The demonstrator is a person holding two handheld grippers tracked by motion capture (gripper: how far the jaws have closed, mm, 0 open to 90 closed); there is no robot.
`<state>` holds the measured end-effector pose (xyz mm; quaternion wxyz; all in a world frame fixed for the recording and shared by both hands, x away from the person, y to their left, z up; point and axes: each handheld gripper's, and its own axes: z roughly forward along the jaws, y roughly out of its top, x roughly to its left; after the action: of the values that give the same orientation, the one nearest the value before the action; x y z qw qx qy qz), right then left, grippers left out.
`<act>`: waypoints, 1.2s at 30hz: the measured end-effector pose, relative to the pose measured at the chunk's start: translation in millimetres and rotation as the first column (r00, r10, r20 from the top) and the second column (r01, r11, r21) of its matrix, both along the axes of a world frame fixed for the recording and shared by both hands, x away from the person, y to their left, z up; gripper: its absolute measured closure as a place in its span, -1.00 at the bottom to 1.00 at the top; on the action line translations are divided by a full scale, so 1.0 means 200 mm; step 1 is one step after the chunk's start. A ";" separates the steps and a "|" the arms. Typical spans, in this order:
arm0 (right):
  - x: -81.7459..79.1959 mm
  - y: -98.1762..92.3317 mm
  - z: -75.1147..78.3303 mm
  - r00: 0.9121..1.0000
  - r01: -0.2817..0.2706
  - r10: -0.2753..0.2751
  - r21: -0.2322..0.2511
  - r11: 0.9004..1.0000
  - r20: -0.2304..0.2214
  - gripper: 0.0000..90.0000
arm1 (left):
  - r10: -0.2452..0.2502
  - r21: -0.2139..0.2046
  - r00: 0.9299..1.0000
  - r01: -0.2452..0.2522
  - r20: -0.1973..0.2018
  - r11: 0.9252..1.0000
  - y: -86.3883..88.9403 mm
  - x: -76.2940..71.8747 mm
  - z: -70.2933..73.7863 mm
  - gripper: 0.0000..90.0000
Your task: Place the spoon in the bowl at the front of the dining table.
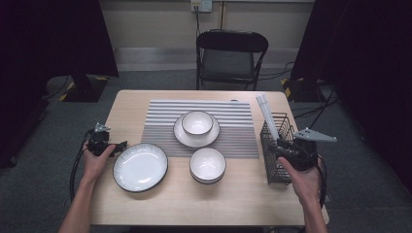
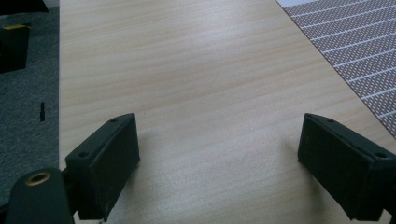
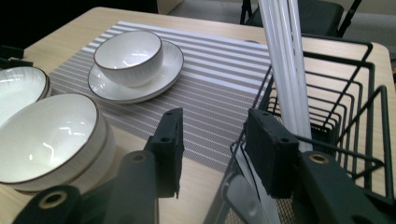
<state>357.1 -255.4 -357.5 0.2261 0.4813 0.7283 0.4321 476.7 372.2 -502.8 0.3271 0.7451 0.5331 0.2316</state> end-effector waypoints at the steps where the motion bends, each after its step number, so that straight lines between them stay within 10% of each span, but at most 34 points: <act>1: 0.00 0.00 -0.01 1.000 0.000 0.000 -0.007 1.000 -0.004 0.32 | 0.000 0.000 1.000 0.000 0.000 1.000 0.00 0.00 0.00 -0.73; 36: 0.11 -0.07 -0.07 0.992 -0.039 0.027 -0.093 0.995 -0.125 0.65 | 0.010 0.000 1.000 -0.010 0.001 1.000 0.00 0.00 0.00 -0.72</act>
<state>379.4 -269.3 -372.4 0.1959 0.4837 0.7686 0.3700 475.9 371.3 -502.9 0.3263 0.7421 0.5369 0.2336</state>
